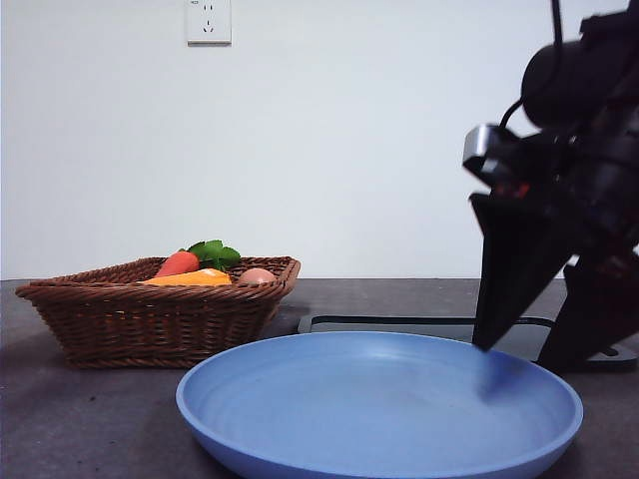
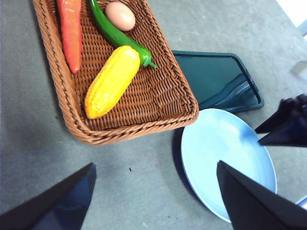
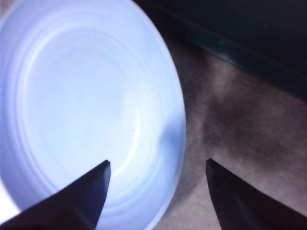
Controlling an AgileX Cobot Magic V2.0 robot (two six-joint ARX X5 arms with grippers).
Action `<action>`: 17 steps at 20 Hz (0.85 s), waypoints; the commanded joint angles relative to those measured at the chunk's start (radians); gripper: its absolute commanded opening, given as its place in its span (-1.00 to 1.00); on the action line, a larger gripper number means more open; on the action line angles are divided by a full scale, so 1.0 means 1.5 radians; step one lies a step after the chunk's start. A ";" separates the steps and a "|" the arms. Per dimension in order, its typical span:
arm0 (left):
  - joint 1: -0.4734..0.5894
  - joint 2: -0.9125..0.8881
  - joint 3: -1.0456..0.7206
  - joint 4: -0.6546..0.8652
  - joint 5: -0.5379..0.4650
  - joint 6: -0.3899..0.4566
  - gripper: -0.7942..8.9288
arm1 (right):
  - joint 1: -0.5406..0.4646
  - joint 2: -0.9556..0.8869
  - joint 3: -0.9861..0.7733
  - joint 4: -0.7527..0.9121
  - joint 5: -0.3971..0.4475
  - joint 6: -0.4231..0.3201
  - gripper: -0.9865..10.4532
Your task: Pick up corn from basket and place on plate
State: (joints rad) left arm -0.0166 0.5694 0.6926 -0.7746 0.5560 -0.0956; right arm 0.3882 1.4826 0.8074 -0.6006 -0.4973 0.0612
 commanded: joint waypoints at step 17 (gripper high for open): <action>-0.004 0.026 0.015 0.008 0.003 0.001 -0.01 | 0.012 0.058 0.013 0.032 0.000 0.022 -0.82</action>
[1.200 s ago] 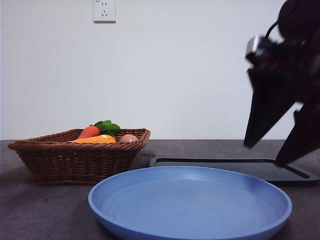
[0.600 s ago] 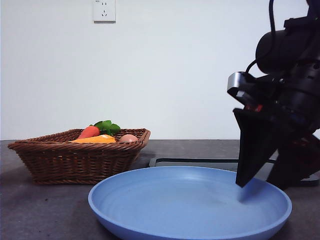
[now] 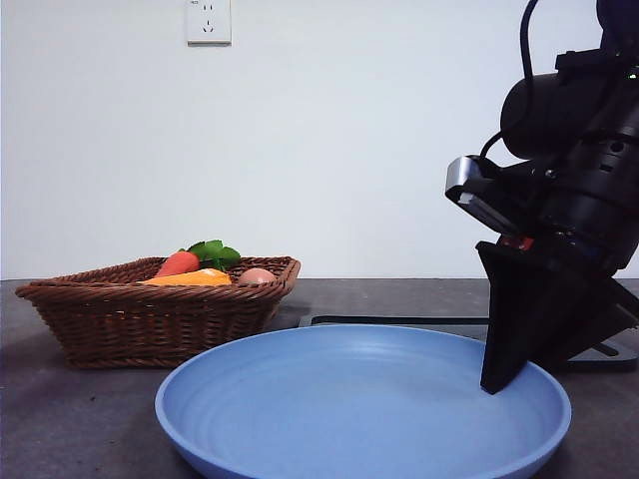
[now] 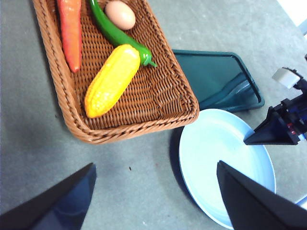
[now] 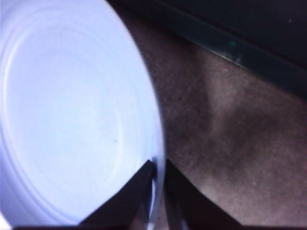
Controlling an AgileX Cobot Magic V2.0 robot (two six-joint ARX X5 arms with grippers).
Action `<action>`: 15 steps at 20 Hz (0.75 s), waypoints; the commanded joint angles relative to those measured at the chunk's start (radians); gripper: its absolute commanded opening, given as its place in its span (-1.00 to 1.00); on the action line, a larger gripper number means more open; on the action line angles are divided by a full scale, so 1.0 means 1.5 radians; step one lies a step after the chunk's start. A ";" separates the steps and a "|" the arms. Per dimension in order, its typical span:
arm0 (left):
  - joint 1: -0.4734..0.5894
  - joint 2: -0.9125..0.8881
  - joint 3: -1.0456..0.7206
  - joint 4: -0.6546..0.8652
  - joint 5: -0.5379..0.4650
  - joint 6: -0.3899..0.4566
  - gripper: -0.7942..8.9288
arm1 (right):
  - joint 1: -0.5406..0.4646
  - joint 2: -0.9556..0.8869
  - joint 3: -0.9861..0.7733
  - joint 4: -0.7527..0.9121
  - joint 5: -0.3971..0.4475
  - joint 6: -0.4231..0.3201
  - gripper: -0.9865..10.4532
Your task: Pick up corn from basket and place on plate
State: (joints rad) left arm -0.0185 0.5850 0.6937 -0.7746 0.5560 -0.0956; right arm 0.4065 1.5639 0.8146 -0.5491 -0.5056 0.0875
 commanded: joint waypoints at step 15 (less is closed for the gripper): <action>-0.177 0.322 0.189 0.079 -0.210 0.109 -0.01 | -0.013 -0.248 0.008 -0.122 0.005 0.014 -0.82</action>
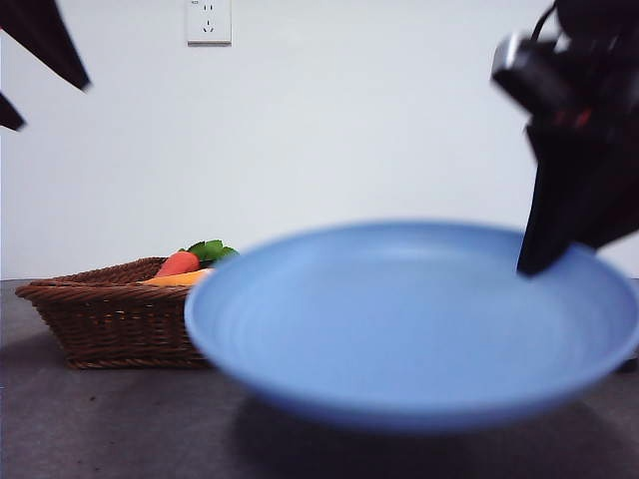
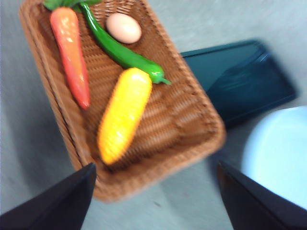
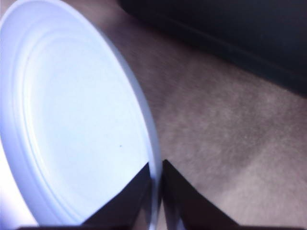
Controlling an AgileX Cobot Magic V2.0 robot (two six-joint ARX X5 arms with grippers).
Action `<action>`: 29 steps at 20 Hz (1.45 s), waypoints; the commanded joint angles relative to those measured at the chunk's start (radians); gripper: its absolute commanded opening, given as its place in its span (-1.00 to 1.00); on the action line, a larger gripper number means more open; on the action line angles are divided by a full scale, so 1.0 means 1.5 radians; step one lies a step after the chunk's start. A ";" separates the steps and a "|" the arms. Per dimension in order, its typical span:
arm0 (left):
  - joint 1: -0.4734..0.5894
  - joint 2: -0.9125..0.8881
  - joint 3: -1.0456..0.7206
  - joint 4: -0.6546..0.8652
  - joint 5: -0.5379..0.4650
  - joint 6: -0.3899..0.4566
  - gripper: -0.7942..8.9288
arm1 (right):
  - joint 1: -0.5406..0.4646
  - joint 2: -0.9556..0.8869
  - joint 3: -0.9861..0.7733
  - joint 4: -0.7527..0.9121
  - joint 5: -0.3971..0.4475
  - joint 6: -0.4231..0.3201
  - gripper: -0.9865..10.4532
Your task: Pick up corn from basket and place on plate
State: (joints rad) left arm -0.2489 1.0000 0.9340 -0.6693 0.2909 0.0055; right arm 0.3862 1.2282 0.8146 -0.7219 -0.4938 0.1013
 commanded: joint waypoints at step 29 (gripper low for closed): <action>-0.119 0.568 0.238 0.056 -0.145 0.163 -0.11 | -0.007 -0.247 0.013 -0.070 -0.002 0.055 -0.82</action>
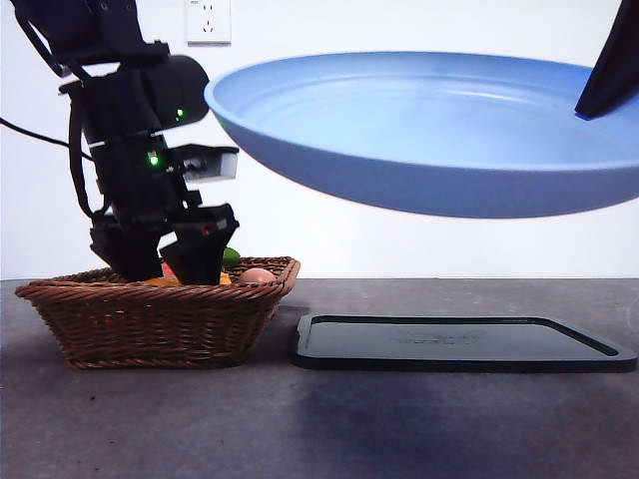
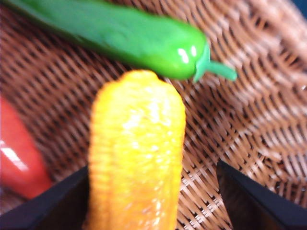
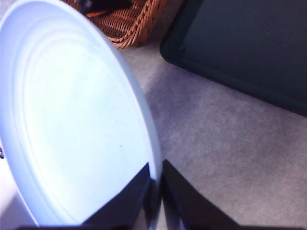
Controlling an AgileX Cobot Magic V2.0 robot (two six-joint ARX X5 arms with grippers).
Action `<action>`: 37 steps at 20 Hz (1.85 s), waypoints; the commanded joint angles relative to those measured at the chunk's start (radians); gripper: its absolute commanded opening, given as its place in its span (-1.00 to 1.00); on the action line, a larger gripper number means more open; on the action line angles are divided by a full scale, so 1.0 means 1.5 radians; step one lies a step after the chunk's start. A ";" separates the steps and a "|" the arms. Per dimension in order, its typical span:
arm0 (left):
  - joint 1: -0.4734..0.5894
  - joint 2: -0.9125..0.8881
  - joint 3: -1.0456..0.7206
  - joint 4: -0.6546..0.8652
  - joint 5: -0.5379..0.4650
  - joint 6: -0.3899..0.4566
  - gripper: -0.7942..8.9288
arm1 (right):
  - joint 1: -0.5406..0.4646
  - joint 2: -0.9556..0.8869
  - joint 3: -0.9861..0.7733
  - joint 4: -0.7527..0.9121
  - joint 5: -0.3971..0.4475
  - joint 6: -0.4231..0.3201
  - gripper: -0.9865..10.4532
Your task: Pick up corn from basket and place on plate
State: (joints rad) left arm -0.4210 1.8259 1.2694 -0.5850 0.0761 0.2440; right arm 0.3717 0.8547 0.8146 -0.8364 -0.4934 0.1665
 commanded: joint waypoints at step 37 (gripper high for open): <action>-0.229 -0.065 0.087 -0.066 0.195 -0.061 -0.33 | -0.041 0.281 0.013 0.263 -0.058 0.149 -0.82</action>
State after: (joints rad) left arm -0.7555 1.7096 1.3830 -0.6907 0.3702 0.1383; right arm 0.3065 1.2701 0.8146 -0.4553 -0.5690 0.3756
